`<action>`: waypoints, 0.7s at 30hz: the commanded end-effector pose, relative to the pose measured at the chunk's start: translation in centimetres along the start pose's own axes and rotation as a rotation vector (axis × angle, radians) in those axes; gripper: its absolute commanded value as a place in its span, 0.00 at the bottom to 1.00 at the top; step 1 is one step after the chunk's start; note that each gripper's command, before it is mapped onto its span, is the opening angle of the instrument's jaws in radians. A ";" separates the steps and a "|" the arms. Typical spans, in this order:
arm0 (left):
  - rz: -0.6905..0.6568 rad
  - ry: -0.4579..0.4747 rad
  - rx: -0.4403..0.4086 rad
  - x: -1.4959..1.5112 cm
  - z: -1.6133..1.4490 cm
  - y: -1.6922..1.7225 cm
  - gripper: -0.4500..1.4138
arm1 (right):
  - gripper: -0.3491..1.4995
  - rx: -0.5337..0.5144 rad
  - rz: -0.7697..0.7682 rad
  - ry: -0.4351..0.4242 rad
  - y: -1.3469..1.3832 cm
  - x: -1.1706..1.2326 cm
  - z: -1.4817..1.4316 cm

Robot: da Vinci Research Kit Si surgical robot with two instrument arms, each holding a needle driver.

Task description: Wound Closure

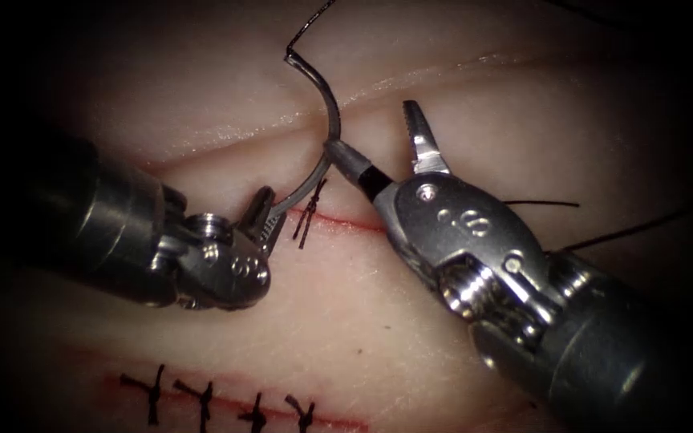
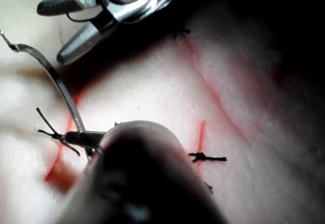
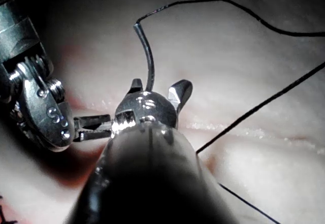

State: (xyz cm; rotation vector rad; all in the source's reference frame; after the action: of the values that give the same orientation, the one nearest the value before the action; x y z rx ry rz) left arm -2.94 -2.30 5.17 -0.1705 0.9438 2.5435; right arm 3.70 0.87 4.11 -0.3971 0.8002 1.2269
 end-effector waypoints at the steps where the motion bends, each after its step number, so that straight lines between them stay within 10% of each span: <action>1: 0.006 0.000 0.000 -0.01 0.01 0.09 0.00 | 0.88 -0.007 0.004 -0.010 -0.09 0.01 0.12; 21: 0.043 0.014 0.058 0.04 -0.04 0.08 0.00 | 0.81 0.013 -0.010 -0.083 -0.31 -0.06 0.43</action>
State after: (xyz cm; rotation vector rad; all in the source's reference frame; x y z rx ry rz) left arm -3.00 -2.31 5.11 -0.1531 1.0340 2.5537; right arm 4.05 1.00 4.33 -0.3370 0.7328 1.2233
